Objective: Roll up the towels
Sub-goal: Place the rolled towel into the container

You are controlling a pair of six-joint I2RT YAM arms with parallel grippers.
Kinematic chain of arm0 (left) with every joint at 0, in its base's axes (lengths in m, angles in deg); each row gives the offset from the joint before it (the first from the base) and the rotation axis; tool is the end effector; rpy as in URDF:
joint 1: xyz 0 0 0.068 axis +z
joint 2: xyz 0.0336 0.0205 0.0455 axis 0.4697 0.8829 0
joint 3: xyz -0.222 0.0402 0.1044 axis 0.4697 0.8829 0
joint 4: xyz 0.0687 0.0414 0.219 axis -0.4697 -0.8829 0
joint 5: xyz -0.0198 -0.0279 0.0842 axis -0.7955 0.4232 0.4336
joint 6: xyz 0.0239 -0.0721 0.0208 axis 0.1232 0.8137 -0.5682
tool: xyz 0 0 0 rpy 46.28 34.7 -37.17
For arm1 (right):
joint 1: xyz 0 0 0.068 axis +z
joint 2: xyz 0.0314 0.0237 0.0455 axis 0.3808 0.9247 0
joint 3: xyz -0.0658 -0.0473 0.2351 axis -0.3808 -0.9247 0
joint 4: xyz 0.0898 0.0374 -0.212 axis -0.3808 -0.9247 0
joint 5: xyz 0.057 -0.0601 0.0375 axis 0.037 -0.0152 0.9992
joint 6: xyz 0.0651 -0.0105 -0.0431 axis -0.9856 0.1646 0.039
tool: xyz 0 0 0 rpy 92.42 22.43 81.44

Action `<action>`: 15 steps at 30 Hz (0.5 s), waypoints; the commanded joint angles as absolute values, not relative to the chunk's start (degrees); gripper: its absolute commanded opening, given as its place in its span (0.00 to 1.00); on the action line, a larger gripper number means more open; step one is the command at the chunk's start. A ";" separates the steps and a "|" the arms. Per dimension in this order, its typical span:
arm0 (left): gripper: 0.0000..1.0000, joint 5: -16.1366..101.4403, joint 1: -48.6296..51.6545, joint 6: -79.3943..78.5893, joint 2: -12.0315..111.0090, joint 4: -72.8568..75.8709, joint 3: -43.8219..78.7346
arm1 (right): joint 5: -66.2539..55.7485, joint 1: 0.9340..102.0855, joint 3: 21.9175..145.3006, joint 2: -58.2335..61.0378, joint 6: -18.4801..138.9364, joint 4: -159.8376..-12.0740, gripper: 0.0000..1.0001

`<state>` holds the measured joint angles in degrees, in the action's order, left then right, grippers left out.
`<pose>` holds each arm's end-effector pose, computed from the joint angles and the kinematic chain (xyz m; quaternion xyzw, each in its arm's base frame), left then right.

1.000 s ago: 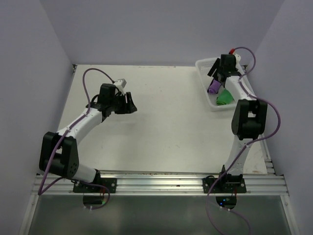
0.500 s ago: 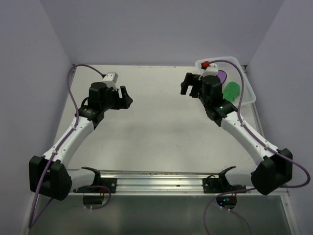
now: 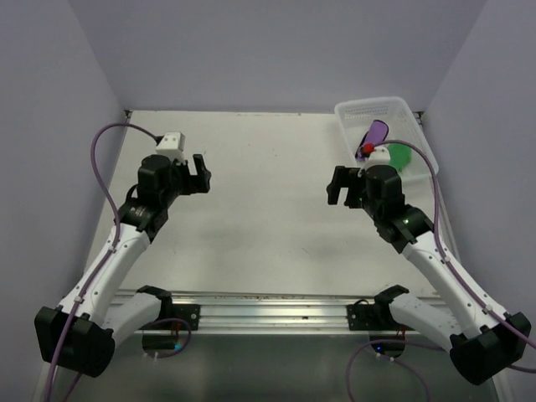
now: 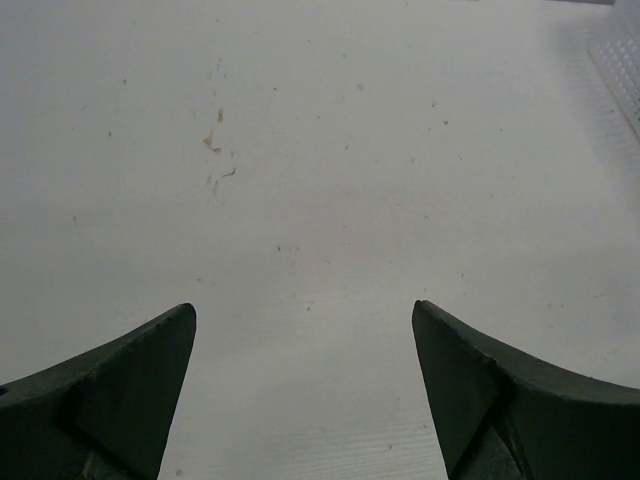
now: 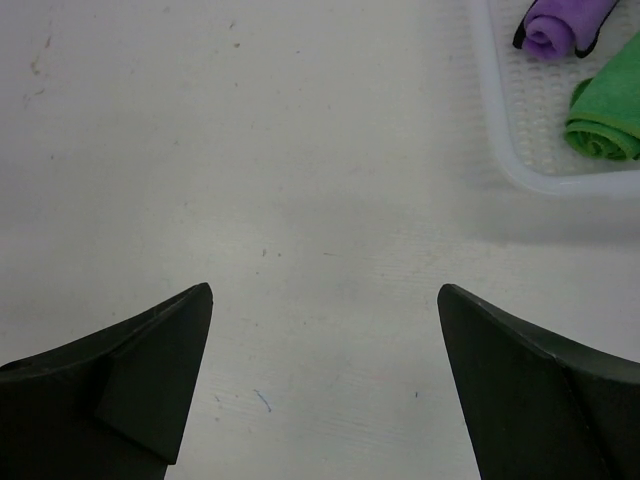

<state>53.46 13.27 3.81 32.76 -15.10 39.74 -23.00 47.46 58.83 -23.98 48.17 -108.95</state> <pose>0.2396 -0.0600 0.2881 -0.0198 0.8350 -0.1268 0.5351 0.2114 0.0858 0.2857 -0.0013 0.8569 0.1206 0.5011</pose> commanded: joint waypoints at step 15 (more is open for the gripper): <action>1.00 62.43 13.60 1.02 27.43 -13.08 42.52 | -34.16 47.43 59.57 -21.23 44.63 -111.11 0.99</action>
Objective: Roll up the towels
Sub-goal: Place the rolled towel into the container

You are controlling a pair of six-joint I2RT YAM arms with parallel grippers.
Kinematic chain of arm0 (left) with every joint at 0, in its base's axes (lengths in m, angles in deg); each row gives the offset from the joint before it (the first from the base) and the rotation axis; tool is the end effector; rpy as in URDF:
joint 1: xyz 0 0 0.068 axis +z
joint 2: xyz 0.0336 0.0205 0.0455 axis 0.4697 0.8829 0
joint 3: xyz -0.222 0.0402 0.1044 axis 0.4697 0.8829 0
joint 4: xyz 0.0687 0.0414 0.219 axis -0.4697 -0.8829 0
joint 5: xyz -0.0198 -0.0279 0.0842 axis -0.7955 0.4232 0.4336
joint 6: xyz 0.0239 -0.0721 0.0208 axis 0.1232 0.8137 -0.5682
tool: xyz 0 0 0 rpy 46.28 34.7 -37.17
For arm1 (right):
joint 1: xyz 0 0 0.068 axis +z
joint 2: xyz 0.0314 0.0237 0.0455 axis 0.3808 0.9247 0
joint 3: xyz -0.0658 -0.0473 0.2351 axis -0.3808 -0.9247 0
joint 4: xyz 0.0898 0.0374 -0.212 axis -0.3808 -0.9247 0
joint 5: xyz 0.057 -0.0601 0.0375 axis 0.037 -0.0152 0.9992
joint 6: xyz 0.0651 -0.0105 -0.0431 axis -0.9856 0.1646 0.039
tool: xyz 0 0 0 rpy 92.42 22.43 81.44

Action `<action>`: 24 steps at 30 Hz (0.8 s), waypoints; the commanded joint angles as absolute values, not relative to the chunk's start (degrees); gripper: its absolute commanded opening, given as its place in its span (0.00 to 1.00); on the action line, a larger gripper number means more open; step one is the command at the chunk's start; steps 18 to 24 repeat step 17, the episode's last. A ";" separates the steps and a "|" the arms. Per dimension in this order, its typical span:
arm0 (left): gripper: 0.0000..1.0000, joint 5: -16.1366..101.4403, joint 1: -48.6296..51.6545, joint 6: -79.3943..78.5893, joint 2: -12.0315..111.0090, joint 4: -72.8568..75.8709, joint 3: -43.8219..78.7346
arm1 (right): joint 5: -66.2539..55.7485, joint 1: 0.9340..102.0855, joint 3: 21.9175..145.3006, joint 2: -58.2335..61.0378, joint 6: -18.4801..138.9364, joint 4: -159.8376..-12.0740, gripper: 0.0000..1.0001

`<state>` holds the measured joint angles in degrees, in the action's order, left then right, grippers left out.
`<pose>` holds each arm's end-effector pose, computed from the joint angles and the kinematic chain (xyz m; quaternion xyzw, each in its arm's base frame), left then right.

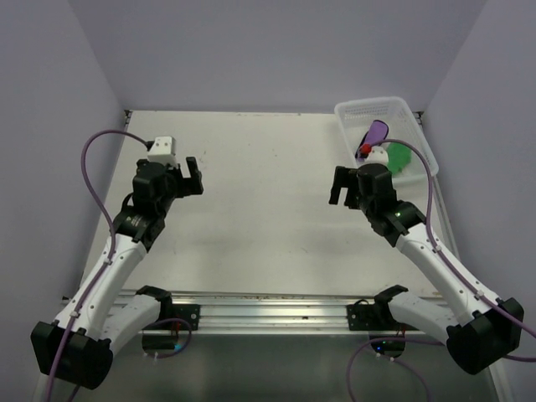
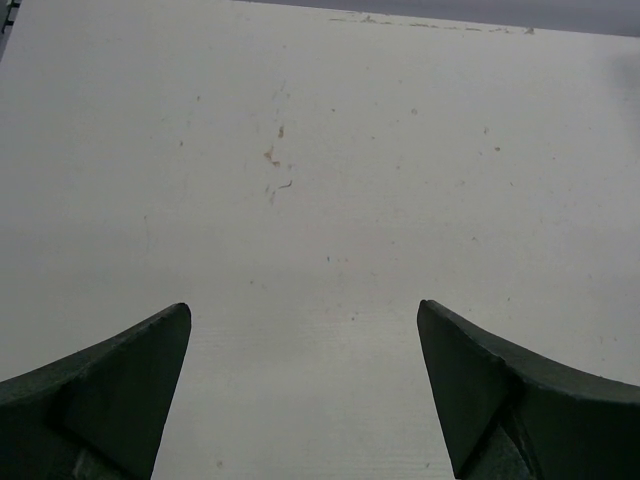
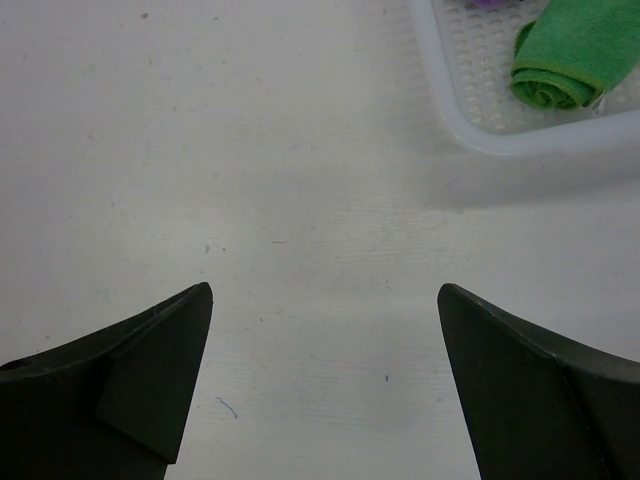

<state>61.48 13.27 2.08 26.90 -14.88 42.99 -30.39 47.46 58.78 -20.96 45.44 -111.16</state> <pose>0.2226 -0.0458 0.2913 -0.0476 0.8183 -0.0679 0.5688 0.2187 0.0799 0.2708 0.0453 0.8733 0.0615 0.4812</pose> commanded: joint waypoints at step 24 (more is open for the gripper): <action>1.00 61.28 13.60 1.03 29.37 -13.34 42.43 | -36.00 47.34 59.66 -18.15 43.76 -111.29 0.99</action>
